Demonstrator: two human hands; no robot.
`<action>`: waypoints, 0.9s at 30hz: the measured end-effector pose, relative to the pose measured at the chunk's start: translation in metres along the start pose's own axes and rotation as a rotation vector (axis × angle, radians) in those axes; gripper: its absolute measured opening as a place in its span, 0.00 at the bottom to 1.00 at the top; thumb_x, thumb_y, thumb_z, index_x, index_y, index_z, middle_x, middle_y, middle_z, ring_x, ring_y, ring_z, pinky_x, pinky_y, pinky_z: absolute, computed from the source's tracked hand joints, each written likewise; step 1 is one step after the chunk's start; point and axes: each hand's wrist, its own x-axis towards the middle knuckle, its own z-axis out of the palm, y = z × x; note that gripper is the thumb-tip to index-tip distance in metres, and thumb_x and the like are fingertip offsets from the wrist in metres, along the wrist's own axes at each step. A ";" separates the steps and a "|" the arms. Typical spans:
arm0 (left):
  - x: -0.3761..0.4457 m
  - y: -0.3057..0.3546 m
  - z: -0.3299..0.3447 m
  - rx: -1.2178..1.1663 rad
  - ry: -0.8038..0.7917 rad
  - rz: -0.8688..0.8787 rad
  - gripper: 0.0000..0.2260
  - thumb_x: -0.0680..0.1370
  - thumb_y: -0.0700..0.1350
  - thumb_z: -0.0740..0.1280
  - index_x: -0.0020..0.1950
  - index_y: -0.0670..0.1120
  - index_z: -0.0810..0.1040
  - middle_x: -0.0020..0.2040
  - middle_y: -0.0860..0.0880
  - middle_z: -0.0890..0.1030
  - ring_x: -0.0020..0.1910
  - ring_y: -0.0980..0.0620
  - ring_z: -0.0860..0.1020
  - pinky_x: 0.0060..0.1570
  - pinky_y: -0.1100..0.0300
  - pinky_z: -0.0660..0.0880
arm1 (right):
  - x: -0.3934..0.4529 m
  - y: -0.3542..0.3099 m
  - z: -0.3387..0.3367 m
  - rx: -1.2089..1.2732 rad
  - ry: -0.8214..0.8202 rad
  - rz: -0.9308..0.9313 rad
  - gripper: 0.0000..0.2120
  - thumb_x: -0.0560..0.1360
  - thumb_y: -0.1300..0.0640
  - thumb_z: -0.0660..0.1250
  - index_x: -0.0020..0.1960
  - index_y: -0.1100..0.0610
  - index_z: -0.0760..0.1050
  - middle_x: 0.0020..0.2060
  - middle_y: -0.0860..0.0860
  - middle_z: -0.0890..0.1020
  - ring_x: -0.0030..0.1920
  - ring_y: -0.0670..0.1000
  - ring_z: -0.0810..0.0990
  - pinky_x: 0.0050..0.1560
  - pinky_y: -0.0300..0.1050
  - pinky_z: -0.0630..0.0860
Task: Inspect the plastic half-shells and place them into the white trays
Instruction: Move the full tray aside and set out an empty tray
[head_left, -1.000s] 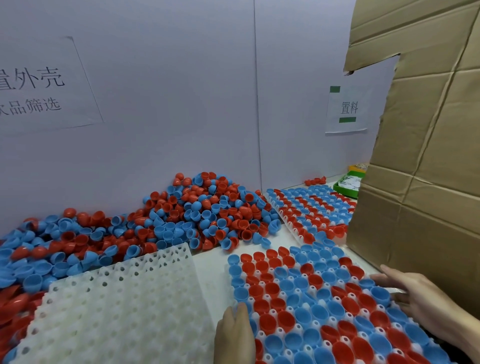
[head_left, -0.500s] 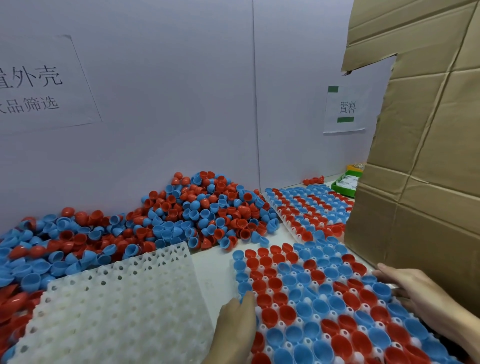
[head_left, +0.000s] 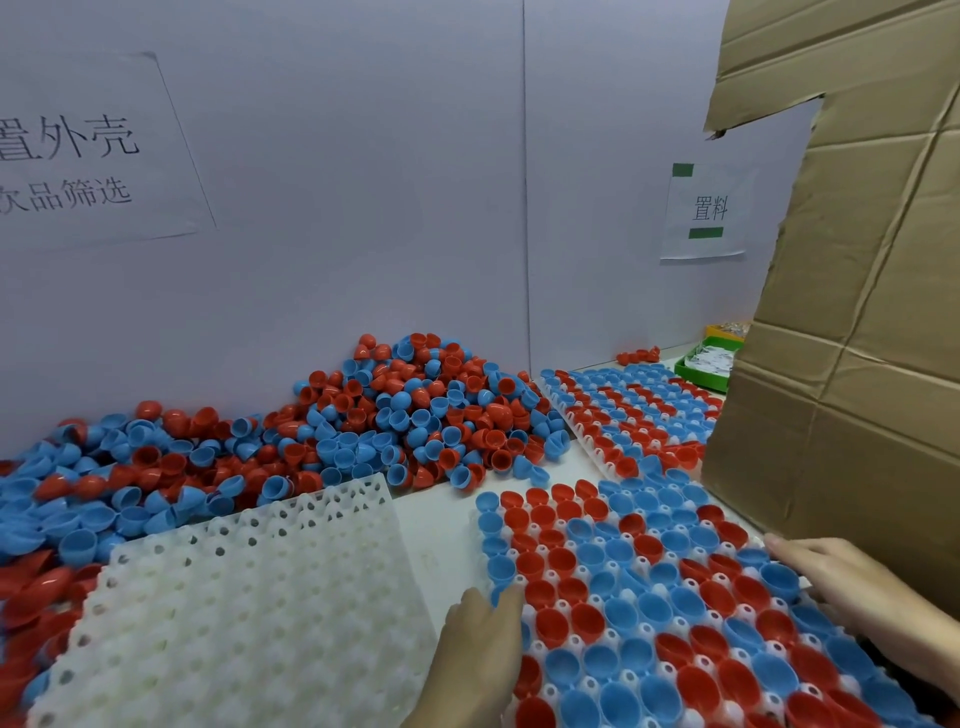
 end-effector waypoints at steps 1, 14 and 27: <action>0.001 -0.001 -0.002 -0.009 0.003 0.003 0.21 0.85 0.56 0.50 0.72 0.45 0.66 0.73 0.46 0.69 0.64 0.52 0.70 0.63 0.57 0.68 | -0.001 0.000 0.001 0.002 -0.007 0.001 0.18 0.79 0.40 0.61 0.49 0.51 0.83 0.37 0.46 0.87 0.46 0.50 0.84 0.42 0.47 0.75; -0.001 0.002 -0.024 0.136 -0.044 -0.046 0.20 0.85 0.56 0.48 0.65 0.46 0.72 0.60 0.47 0.75 0.57 0.52 0.74 0.57 0.58 0.70 | -0.017 -0.008 0.018 -0.012 -0.030 -0.059 0.12 0.79 0.40 0.59 0.50 0.47 0.76 0.46 0.45 0.78 0.44 0.46 0.76 0.37 0.44 0.72; -0.021 -0.002 -0.029 0.183 -0.046 -0.075 0.31 0.83 0.64 0.49 0.79 0.46 0.57 0.77 0.46 0.65 0.72 0.50 0.68 0.71 0.57 0.65 | -0.014 -0.029 0.030 -0.045 -0.075 -0.147 0.14 0.80 0.41 0.59 0.45 0.47 0.78 0.46 0.46 0.81 0.45 0.47 0.79 0.36 0.42 0.77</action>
